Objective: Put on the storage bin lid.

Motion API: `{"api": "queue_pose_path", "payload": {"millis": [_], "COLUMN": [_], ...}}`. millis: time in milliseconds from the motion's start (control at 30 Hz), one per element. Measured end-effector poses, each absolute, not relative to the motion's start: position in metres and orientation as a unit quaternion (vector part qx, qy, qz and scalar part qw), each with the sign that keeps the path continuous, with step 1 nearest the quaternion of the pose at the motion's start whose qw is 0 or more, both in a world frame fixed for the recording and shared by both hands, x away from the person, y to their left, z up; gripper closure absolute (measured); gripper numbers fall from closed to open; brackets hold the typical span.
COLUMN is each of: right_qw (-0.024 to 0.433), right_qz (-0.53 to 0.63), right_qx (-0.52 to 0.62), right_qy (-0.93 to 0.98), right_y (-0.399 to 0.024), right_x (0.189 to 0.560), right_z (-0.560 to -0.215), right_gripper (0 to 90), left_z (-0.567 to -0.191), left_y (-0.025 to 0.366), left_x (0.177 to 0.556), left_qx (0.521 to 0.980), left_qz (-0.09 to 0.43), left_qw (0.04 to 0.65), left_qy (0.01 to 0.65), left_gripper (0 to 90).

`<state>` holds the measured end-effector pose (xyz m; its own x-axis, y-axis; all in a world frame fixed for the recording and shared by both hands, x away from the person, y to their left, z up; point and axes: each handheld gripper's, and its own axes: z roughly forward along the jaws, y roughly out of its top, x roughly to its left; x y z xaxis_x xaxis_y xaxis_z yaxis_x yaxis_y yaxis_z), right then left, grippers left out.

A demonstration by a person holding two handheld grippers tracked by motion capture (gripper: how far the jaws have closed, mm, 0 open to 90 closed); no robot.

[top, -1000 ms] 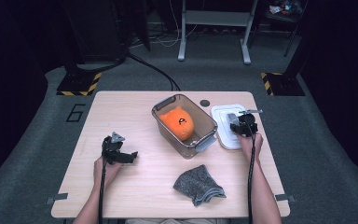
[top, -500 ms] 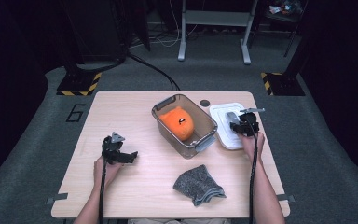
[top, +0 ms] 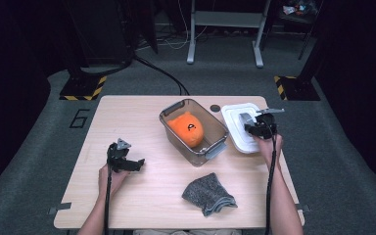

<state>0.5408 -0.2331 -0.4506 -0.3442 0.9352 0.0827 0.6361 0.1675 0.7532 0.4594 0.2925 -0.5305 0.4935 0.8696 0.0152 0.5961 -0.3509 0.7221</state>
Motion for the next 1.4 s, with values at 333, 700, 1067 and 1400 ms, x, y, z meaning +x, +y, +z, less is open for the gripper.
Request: {"api": "queue_pose_path", "payload": {"millis": [333,700,1067,1400], "right_qw": [0.217,0.228,0.226,0.214], "right_qz": [0.362,0.362,0.375,0.392], "right_qx": [0.52,0.509,0.5,0.484], "right_qy": [0.742,0.747,0.747,0.753], "right_y": [-0.234,-0.232,-0.234,-0.222], "right_x": [0.541,0.545,0.544,0.536], "right_z": [-0.428,-0.402,-0.379,-0.361], "right_gripper": [66.8,66.8,66.8,66.8], "left_z": [-0.53,-0.531,-0.531,-0.531], "left_y": [0.293,0.293,0.293,0.292], "left_x": [0.459,0.459,0.459,0.459], "left_qx": [0.796,0.796,0.796,0.796], "left_qz": [0.204,0.204,0.204,0.204], "left_qw": [0.336,0.336,0.336,0.336], "left_qy": [0.46,0.46,0.46,0.46], "left_gripper": [0.5,0.5,0.5,0.5]}}
